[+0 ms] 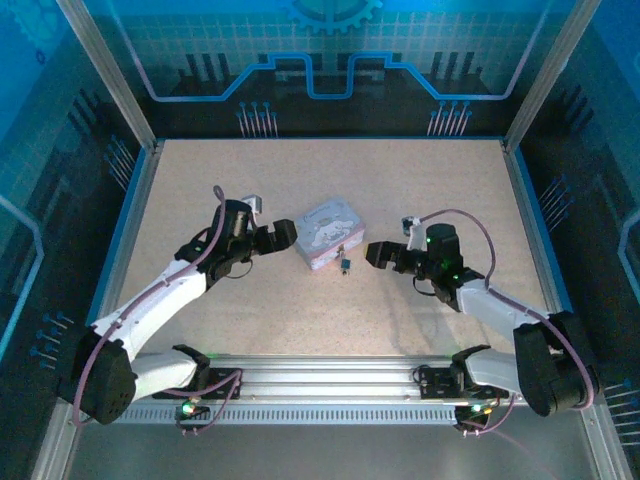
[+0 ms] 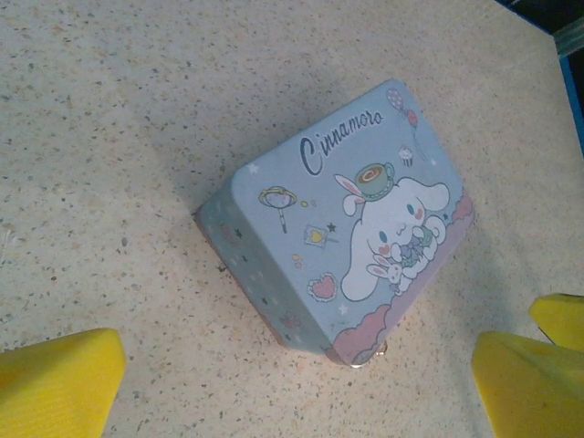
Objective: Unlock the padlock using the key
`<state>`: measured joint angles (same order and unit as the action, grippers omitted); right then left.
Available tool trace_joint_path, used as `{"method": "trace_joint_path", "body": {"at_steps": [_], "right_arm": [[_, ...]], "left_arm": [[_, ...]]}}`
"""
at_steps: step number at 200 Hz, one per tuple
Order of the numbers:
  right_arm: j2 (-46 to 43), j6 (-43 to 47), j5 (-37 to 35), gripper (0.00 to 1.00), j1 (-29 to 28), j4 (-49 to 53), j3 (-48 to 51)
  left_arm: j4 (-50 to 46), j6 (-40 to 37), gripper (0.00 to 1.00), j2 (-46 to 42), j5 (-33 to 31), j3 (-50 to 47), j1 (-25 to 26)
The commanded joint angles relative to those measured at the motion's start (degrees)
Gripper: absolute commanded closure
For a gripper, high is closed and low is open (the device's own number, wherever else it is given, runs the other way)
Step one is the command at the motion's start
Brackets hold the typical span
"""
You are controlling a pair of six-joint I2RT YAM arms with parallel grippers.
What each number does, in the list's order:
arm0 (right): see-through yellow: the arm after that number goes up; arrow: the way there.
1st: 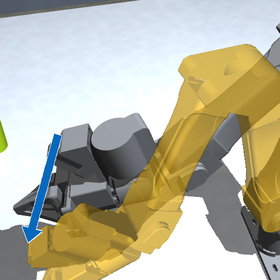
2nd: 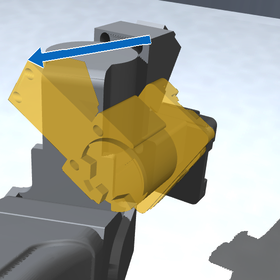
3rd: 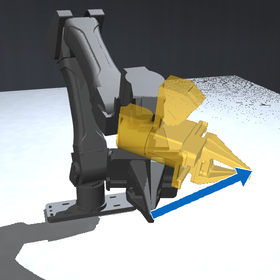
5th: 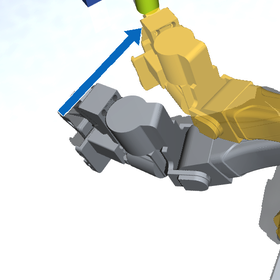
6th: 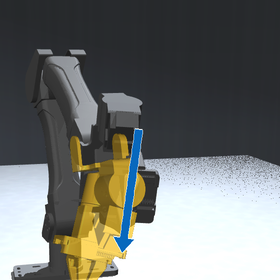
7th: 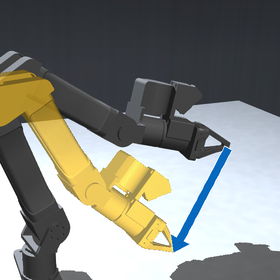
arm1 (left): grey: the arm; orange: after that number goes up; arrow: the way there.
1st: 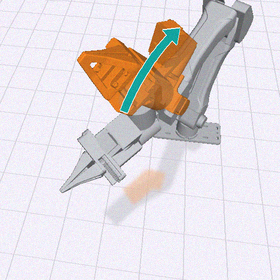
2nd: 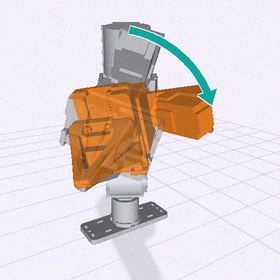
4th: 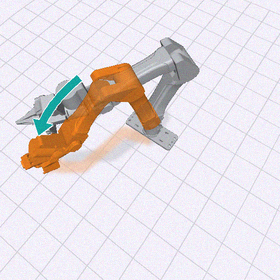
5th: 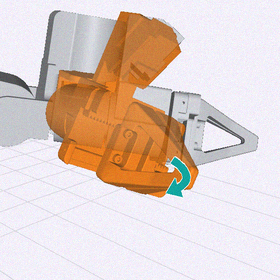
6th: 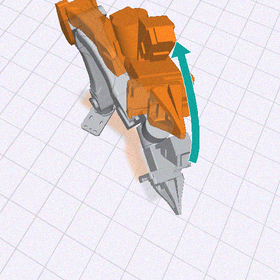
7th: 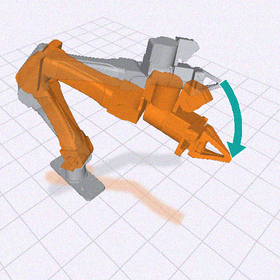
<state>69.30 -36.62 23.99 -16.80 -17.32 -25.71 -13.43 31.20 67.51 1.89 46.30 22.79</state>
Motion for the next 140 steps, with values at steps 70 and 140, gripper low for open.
{"method": "trace_joint_path", "body": {"at_steps": [70,140], "right_arm": [[-2.06,0.15,-0.81,0.04,0.84,0.49,2.31],[-2.32,1.47,-1.05,0.04,0.86,2.99,2.09]], "left_arm": [[-0.59,-2.93,0.01,9.46,6.11,11.08,5.89],[0.16,-5.06,0.02,20.62,10.20,19.68,7.44]]}}
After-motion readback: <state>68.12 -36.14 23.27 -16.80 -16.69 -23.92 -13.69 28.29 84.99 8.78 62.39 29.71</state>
